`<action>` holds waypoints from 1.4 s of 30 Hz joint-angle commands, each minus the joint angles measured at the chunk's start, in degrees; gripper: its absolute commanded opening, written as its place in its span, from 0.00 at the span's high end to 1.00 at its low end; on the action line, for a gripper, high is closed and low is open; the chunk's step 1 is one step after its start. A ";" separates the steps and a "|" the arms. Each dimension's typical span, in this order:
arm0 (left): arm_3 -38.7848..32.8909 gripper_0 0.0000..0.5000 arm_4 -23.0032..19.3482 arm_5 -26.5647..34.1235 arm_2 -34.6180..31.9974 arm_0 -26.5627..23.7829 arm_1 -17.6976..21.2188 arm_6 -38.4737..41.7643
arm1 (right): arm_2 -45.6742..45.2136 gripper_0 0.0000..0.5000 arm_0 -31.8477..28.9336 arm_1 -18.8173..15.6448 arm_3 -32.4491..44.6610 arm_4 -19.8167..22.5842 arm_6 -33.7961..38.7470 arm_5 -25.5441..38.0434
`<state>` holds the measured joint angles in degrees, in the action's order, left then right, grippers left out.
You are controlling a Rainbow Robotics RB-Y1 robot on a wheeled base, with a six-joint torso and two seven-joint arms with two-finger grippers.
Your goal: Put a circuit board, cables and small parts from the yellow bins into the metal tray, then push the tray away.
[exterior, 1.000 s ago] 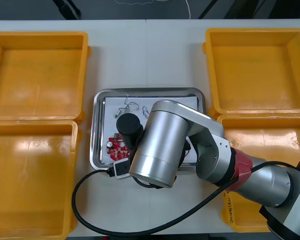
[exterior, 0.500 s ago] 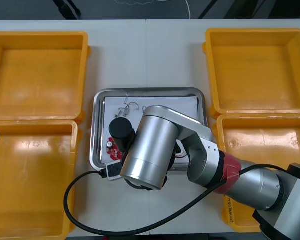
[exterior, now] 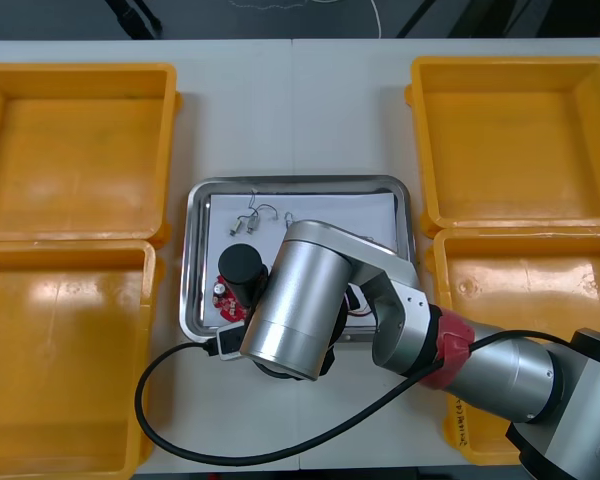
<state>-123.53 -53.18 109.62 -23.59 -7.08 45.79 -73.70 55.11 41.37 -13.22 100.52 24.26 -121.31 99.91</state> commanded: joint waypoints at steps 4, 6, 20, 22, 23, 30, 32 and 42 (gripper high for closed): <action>-1.54 0.00 -0.43 0.38 -1.81 0.84 2.63 -4.26 | 1.40 0.00 -0.41 1.62 -1.21 -0.36 1.87 -1.74; -1.54 0.00 -0.43 0.38 -1.81 0.84 2.63 -4.26 | 1.40 0.00 -0.41 1.62 -1.56 -0.36 1.87 -2.00; -1.54 0.00 -0.43 0.38 -1.81 0.84 2.63 -4.26 | 1.22 1.00 -0.41 1.53 -1.56 -1.15 2.92 -1.21; -1.54 0.00 -0.43 0.38 -1.81 0.84 2.63 -4.26 | 0.87 1.00 -0.32 1.62 -1.47 -1.24 2.83 -1.12; -1.54 0.00 -0.43 0.38 -1.81 0.84 2.63 -4.26 | 0.52 1.00 -0.32 1.53 -1.38 -1.33 2.83 -1.03; -1.54 0.00 -0.43 0.38 -1.81 0.84 2.63 -4.26 | -2.47 1.00 -0.23 1.71 -0.94 -1.50 2.31 0.11; -1.54 0.00 -0.43 0.38 -1.81 0.84 2.63 -4.26 | -2.91 1.00 -0.06 1.62 -0.51 -2.03 2.13 0.46; -1.54 0.00 -0.43 0.38 -1.81 0.84 2.63 -4.26 | -5.89 1.00 1.79 2.06 0.20 -3.08 1.87 2.92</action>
<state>-123.54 -53.20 109.62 -23.59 -7.08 45.80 -73.71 51.11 41.43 -12.80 98.94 21.81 -119.82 101.74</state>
